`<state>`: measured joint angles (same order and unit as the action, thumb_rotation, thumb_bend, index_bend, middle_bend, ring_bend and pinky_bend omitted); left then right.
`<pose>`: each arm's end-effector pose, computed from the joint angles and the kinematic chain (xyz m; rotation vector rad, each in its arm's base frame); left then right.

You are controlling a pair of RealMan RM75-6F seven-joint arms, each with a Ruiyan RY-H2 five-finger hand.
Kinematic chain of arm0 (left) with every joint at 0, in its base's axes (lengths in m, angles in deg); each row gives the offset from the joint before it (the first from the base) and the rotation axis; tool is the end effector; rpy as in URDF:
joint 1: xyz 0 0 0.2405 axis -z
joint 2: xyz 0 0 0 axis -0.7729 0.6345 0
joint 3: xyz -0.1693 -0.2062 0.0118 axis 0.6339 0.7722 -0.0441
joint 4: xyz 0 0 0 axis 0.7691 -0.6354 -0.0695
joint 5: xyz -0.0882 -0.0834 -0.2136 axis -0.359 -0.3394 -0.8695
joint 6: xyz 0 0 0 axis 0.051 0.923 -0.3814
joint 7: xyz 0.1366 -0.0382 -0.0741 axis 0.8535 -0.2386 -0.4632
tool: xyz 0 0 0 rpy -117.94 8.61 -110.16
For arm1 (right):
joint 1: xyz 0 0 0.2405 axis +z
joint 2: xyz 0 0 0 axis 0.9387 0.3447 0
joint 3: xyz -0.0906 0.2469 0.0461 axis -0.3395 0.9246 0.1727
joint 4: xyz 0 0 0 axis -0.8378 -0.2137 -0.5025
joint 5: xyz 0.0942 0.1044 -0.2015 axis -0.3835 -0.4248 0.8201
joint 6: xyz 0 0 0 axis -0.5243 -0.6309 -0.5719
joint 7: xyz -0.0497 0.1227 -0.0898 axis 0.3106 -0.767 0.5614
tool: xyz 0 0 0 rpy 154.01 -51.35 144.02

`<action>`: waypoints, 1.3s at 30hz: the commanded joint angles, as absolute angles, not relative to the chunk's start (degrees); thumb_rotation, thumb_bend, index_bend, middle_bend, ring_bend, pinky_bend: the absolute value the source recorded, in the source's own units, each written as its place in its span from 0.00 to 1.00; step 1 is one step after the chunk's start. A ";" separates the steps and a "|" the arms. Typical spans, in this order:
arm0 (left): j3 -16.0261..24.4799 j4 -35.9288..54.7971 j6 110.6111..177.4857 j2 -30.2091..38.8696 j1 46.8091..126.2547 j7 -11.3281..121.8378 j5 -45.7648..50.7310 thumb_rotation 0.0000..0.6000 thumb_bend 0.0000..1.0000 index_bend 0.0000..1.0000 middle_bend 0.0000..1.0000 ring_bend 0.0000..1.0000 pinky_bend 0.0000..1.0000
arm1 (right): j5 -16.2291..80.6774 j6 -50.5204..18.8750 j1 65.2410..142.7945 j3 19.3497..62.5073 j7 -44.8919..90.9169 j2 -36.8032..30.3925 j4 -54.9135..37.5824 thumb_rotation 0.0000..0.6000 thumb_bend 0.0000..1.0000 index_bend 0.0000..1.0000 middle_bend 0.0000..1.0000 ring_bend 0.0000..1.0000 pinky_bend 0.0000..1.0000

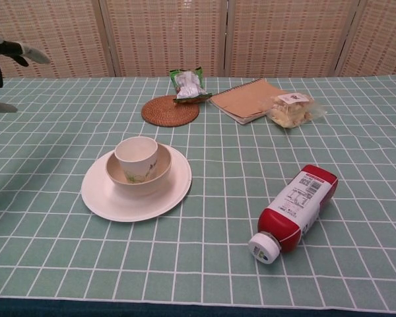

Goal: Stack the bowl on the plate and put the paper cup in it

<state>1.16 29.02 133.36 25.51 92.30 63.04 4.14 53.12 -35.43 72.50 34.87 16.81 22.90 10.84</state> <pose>-0.2262 0.3953 0.0954 -1.7503 -0.8996 -0.7695 -0.3521 -0.1934 0.1735 1.3072 -0.9670 0.8950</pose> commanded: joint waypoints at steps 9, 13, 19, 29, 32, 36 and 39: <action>-1.63 34.10 156.93 25.19 76.63 68.90 2.19 1.00 0.24 0.15 0.07 0.14 0.36 | 53.78 -34.64 73.20 34.72 16.99 22.61 11.05 1.00 0.28 0.24 0.29 0.20 0.32; -2.63 35.24 162.37 24.50 72.69 69.52 4.81 1.00 0.24 0.15 0.07 0.14 0.36 | 53.90 -34.34 73.40 34.65 17.17 22.85 11.41 1.00 0.28 0.24 0.29 0.20 0.32; -4.33 38.03 166.93 25.28 68.54 69.39 10.54 1.00 0.24 0.15 0.07 0.14 0.36 | 53.97 -34.32 73.46 34.56 17.46 22.77 11.76 1.00 0.28 0.24 0.29 0.20 0.32; -5.99 43.39 169.44 26.58 64.24 73.00 14.68 1.00 0.24 0.15 0.07 0.14 0.36 | 53.87 -34.91 73.03 34.37 17.16 22.51 11.47 1.00 0.28 0.24 0.29 0.20 0.32; -6.09 43.84 170.21 26.37 63.10 73.69 15.67 1.00 0.24 0.15 0.07 0.14 0.36 | 53.90 -34.85 73.04 34.33 16.95 22.44 11.32 1.00 0.28 0.24 0.29 0.20 0.32; -5.89 43.33 170.51 25.62 61.96 72.97 16.66 1.00 0.24 0.15 0.07 0.14 0.36 | 54.01 -34.68 73.10 34.21 16.70 22.33 11.15 1.00 0.28 0.24 0.29 0.20 0.32; -5.57 42.66 169.80 24.93 61.62 72.30 17.31 1.00 0.24 0.15 0.07 0.14 0.36 | 54.22 -34.73 73.09 34.11 16.64 22.29 11.18 1.00 0.28 0.24 0.29 0.20 0.32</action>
